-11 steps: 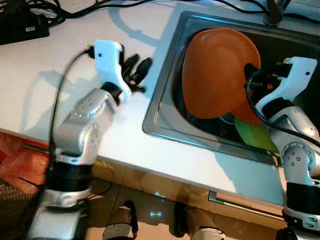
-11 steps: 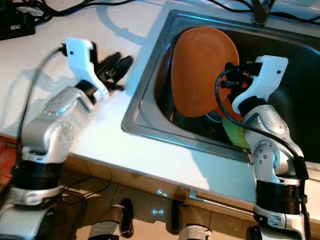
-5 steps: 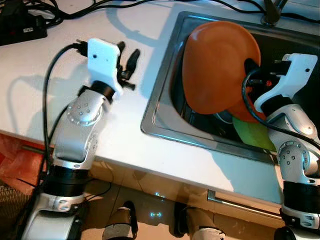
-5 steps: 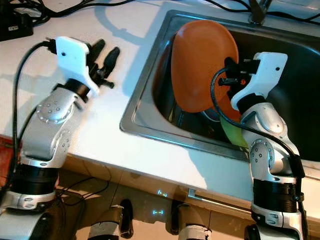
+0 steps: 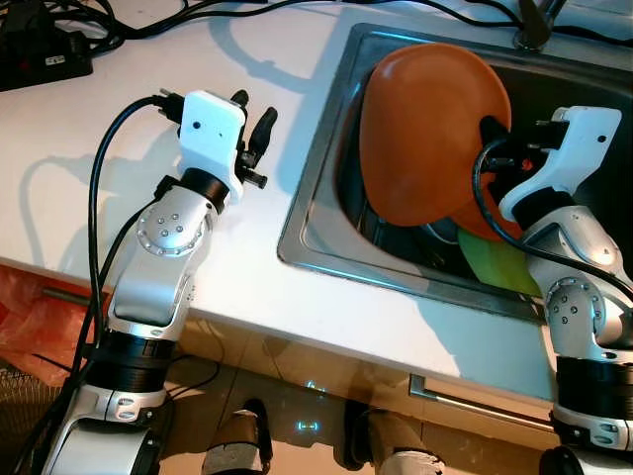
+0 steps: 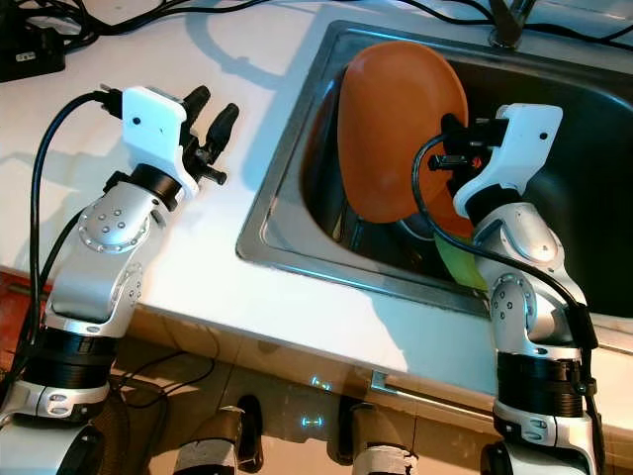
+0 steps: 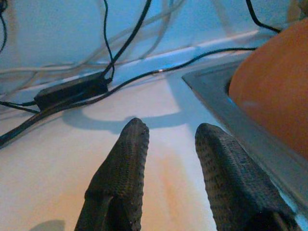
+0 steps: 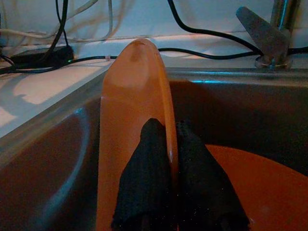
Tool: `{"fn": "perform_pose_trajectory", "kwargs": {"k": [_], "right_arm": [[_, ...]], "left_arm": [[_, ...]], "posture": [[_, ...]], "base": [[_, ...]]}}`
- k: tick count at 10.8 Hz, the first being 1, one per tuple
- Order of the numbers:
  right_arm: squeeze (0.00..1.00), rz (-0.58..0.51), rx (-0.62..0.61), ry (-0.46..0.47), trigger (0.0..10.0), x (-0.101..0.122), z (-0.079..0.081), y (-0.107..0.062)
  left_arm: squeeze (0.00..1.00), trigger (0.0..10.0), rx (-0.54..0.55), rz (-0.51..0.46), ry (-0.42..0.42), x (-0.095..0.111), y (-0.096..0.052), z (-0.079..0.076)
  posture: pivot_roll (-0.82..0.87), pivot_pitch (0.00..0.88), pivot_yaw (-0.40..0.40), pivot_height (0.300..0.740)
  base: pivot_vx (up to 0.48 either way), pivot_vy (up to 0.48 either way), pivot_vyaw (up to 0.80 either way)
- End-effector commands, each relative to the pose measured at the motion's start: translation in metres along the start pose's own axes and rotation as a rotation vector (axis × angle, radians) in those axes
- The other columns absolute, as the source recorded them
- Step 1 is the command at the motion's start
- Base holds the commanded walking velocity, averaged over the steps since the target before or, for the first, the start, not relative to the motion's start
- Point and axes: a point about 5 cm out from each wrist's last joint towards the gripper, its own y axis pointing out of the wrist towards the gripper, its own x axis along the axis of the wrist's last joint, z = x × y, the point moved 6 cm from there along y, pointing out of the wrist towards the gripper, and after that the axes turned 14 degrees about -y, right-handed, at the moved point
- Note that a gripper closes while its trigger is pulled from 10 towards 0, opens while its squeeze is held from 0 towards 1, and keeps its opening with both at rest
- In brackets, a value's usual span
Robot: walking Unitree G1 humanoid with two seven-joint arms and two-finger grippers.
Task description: Kitchen organization
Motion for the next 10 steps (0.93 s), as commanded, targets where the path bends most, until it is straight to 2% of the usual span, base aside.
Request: {"fn": "perform_pose_trajectory", "kwargs": {"k": [1, 2, 3, 4, 5, 8, 10], "right_arm": [[0.00, -0.043, 0.031, 0.011, 10.0, 0.0064, 0.0095, 0.0023], [1.00, -0.037, 0.035, 0.003, 10.0, 0.0047, 0.0106, 0.0030], [1.00, -0.034, 0.036, -0.002, 10.0, 0.0038, 0.0111, 0.0038], [0.88, -0.032, 0.036, -0.005, 10.0, 0.0035, 0.0115, 0.0042], [0.00, -0.031, 0.037, -0.009, 10.0, 0.0032, 0.0122, 0.0045], [0.00, -0.032, 0.026, -0.018, 10.0, 0.0037, 0.0107, 0.0044], [0.00, -0.064, -0.008, -0.029, 10.0, 0.0111, 0.0034, 0.0059]], "left_arm": [[0.00, 10.0, -0.006, 0.012, 0.005, -0.0056, -0.0025, -0.0011], [0.00, 10.0, -0.006, 0.014, 0.006, -0.0065, -0.0024, -0.0011], [0.00, 10.0, -0.006, 0.016, 0.007, -0.0071, -0.0024, -0.0009], [0.00, 10.0, -0.007, 0.020, 0.007, -0.0079, -0.0026, -0.0008], [0.00, 10.0, -0.010, 0.024, 0.009, -0.0091, -0.0028, -0.0009], [0.00, 10.0, -0.022, 0.030, 0.011, -0.0118, -0.0020, -0.0031], [0.00, 10.0, -0.020, 0.033, 0.013, -0.0126, -0.0022, -0.0024]], "posture": [[0.10, 0.277, -0.009, 0.740], [0.11, 0.277, -0.010, 0.740], [0.11, 0.276, -0.010, 0.740], [0.11, 0.275, -0.010, 0.740], [0.11, 0.273, -0.007, 0.740], [0.10, 0.268, -0.005, 0.740], [0.10, 0.265, -0.006, 0.740]], "base": [[0.000, 0.000, 0.00], [0.000, 0.000, 0.00], [0.000, 0.000, 0.00], [0.000, 0.000, 0.00], [0.000, 0.000, 0.00], [0.000, 0.000, 0.00], [0.000, 0.000, 0.00]]}}
